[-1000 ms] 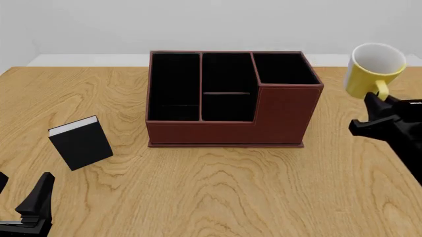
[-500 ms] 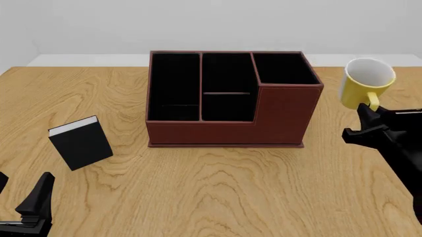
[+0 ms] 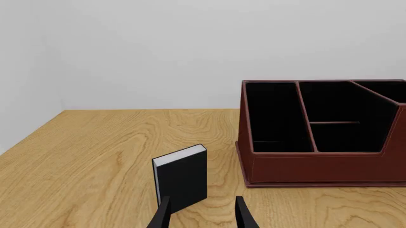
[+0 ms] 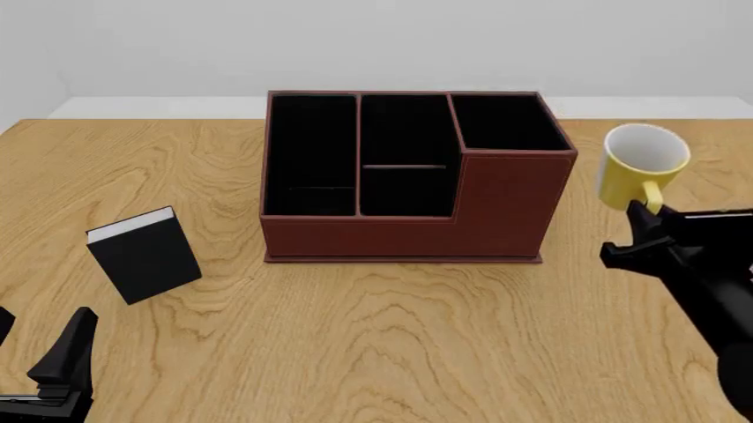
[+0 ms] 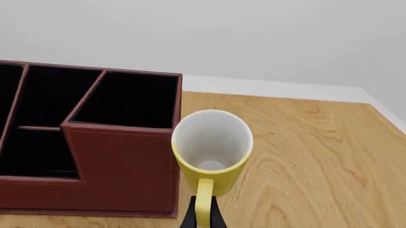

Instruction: Pick up the yellow and white mug and place it to the right of the caddy.

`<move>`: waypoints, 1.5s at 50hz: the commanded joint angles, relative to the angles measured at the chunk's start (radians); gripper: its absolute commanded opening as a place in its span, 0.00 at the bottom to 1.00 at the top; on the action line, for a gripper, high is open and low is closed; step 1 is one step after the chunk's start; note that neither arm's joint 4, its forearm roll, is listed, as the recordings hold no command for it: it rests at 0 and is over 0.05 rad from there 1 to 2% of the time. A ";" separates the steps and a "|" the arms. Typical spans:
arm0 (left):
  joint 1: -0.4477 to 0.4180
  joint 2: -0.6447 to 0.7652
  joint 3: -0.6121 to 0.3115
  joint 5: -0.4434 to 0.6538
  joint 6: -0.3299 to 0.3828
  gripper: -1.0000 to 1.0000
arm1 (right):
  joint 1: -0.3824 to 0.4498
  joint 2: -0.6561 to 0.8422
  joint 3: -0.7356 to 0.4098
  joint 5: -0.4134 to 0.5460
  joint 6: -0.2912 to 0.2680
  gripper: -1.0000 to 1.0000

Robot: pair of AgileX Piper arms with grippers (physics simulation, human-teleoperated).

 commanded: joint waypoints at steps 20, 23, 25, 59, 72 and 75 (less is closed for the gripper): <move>0.000 0.000 0.000 0.000 0.000 1.00 | -0.012 0.108 0.034 -0.111 0.009 0.00; 0.000 0.000 0.000 0.000 0.000 1.00 | -0.012 0.128 0.039 -0.132 0.012 0.00; 0.000 0.000 0.000 0.000 0.000 1.00 | -0.014 0.135 0.040 -0.138 0.012 0.00; 0.000 0.000 0.000 0.000 0.000 1.00 | -0.027 0.275 0.061 -0.259 0.020 0.00; 0.000 0.000 0.000 0.000 0.000 1.00 | -0.034 0.310 0.053 -0.277 0.025 0.00; 0.000 0.000 0.000 0.000 0.000 1.00 | -0.033 0.329 0.053 -0.292 0.025 0.00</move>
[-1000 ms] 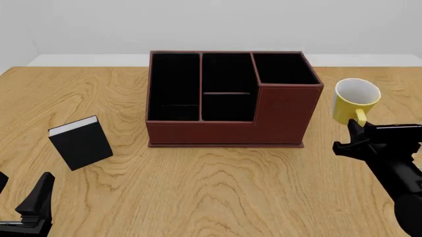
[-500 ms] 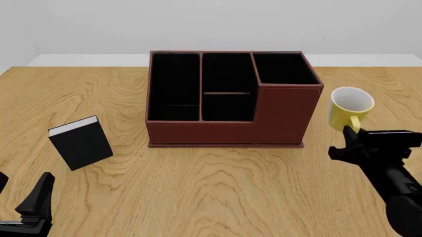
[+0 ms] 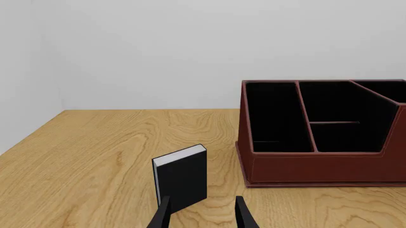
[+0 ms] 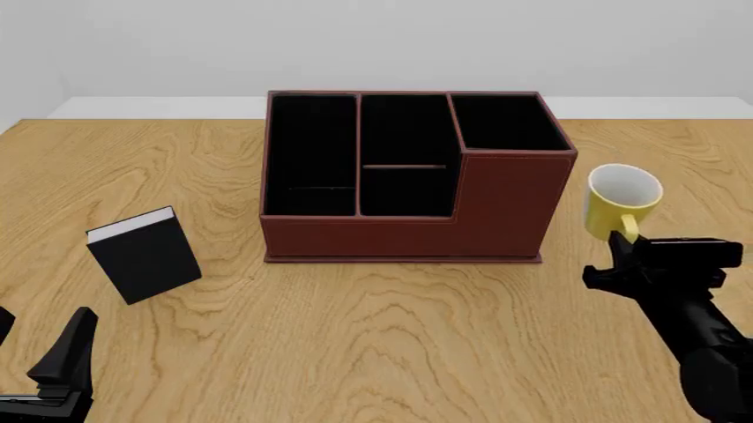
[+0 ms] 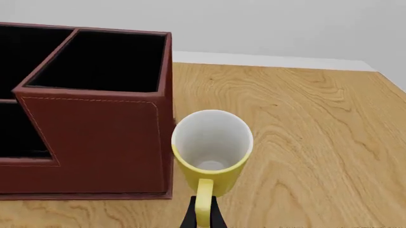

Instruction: Pick up the yellow and white mug and place it to the right of the caddy.

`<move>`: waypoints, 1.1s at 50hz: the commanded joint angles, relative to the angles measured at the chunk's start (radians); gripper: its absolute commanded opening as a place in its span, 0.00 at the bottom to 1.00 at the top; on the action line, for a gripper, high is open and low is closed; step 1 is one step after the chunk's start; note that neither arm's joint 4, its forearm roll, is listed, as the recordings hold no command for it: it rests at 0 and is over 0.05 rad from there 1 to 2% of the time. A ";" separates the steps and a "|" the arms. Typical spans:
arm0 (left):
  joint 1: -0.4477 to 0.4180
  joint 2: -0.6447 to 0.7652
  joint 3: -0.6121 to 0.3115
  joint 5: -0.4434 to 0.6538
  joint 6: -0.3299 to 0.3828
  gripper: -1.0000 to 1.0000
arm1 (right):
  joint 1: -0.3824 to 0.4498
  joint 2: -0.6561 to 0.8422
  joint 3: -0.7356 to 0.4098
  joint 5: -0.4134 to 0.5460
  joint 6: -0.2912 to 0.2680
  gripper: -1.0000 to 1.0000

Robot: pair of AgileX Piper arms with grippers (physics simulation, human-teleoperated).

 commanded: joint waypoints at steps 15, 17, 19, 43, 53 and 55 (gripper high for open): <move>0.000 0.000 0.000 0.000 0.000 1.00 | -0.005 0.135 -0.017 -0.095 0.012 0.00; 0.000 0.000 0.000 0.000 0.000 1.00 | -0.005 0.147 -0.013 -0.106 0.013 0.00; 0.000 0.000 0.000 0.000 0.000 1.00 | -0.006 0.161 -0.010 -0.119 0.014 0.00; 0.000 0.000 0.000 0.000 0.000 1.00 | -0.013 0.204 -0.003 -0.146 0.013 0.00; 0.000 0.000 0.000 0.000 0.000 1.00 | -0.011 0.243 -0.008 -0.173 0.015 0.00; 0.000 0.000 0.000 0.000 0.000 1.00 | -0.015 0.241 -0.012 -0.167 0.016 0.00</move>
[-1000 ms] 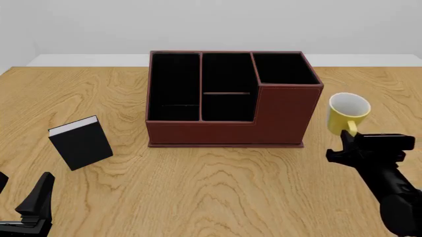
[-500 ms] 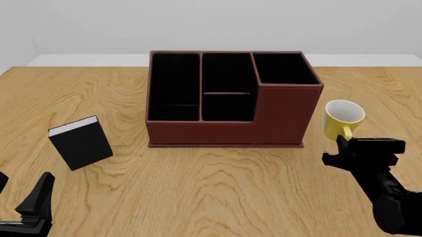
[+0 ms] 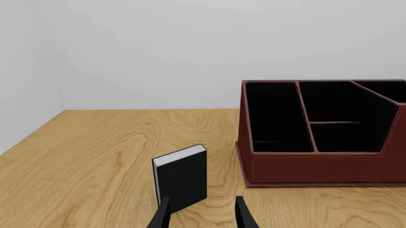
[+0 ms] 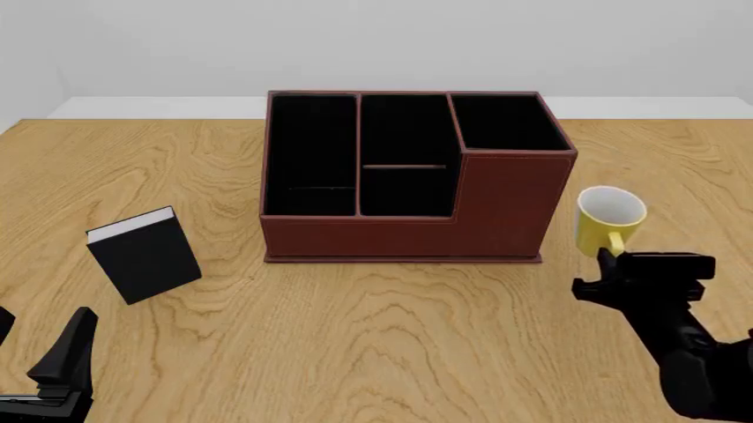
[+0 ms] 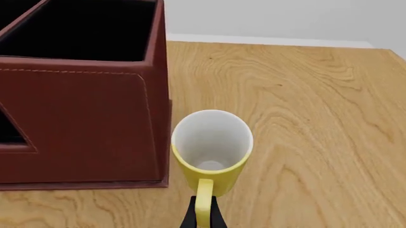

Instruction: Pick up the yellow and white mug and place it to the right of the caddy.

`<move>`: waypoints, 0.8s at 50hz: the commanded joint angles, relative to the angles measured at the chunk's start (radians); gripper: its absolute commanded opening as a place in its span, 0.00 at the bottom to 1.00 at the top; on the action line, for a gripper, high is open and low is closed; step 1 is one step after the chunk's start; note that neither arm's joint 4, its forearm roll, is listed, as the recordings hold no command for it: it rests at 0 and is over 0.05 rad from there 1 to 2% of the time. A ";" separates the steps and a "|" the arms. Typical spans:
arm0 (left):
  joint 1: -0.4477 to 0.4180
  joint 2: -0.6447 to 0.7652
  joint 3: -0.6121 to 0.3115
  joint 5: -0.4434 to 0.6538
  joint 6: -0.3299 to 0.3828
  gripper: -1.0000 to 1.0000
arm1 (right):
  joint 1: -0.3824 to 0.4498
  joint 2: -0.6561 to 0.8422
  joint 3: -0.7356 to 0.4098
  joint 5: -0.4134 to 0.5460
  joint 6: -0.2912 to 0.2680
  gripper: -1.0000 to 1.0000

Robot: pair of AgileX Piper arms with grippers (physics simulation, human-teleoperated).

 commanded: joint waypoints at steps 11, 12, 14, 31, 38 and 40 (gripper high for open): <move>0.000 0.000 0.000 0.000 0.000 1.00 | -0.010 0.073 -0.014 -0.050 0.017 0.00; 0.000 0.000 0.000 0.000 0.000 1.00 | -0.009 0.077 -0.014 -0.053 0.016 0.00; 0.000 0.000 0.000 0.000 0.000 1.00 | -0.009 0.082 -0.013 -0.057 0.018 0.00; 0.000 0.000 0.000 0.000 0.000 1.00 | -0.009 0.144 -0.005 -0.107 0.015 0.00; 0.000 0.000 0.000 0.000 0.000 1.00 | -0.009 0.150 -0.003 -0.111 0.016 0.00; 0.000 0.000 0.000 0.000 0.000 1.00 | -0.010 0.152 -0.004 -0.112 0.015 0.00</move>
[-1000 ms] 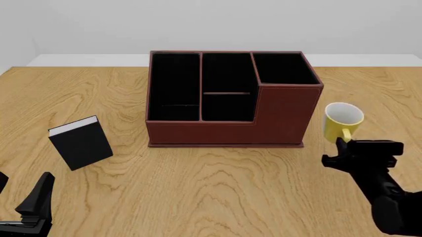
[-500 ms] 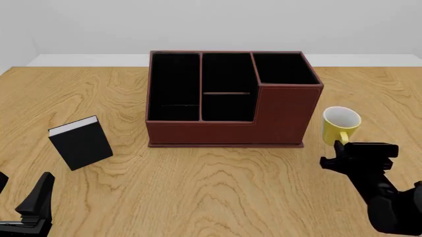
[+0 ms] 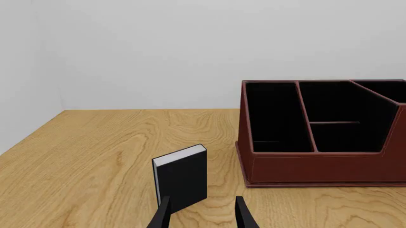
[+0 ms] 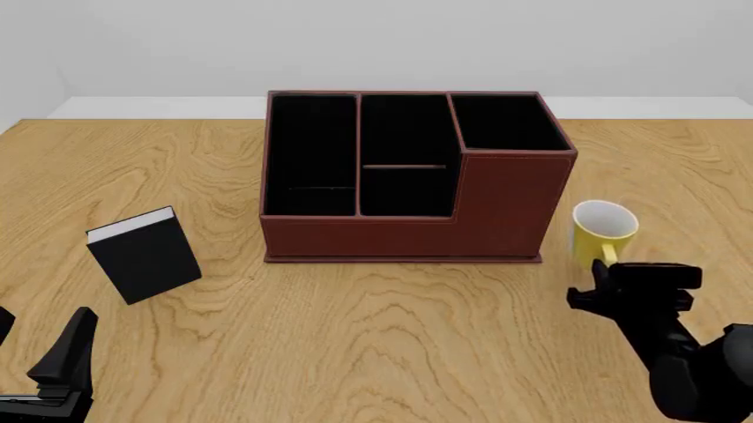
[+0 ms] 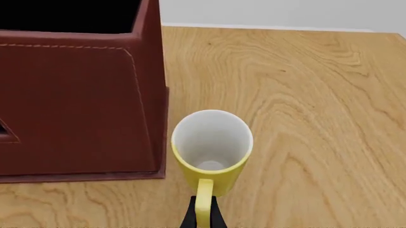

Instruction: Pick up the yellow and white mug and place it to the right of the caddy.

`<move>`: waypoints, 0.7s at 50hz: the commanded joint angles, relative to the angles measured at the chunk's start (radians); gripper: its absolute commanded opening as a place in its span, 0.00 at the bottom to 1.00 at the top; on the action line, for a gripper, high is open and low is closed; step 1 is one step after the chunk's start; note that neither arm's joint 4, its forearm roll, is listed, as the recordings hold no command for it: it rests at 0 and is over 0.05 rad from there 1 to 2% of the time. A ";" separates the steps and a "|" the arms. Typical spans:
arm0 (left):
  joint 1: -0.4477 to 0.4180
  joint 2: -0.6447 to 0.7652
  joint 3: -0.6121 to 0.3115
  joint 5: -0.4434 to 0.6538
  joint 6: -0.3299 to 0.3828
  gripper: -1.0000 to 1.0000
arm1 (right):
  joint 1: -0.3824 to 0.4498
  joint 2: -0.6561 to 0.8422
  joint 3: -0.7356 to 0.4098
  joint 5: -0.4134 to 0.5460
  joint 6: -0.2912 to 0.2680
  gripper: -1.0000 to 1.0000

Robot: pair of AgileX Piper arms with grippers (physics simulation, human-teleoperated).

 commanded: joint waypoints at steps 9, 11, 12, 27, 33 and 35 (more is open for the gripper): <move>0.000 0.000 0.000 0.000 0.000 1.00 | -0.006 0.048 -0.006 -0.037 0.008 0.00; 0.000 0.000 0.000 0.000 0.000 1.00 | -0.006 0.053 -0.007 -0.039 0.008 0.00; 0.000 0.000 0.000 0.000 0.000 1.00 | -0.006 0.056 -0.006 -0.042 0.008 0.00; 0.000 0.000 0.000 0.000 0.000 1.00 | -0.011 0.098 -0.007 -0.070 0.007 0.00; 0.000 0.000 0.000 0.000 0.000 1.00 | -0.013 0.111 -0.008 -0.077 0.005 0.00; 0.000 0.000 0.000 0.000 0.000 1.00 | -0.017 0.117 -0.008 -0.084 0.006 0.00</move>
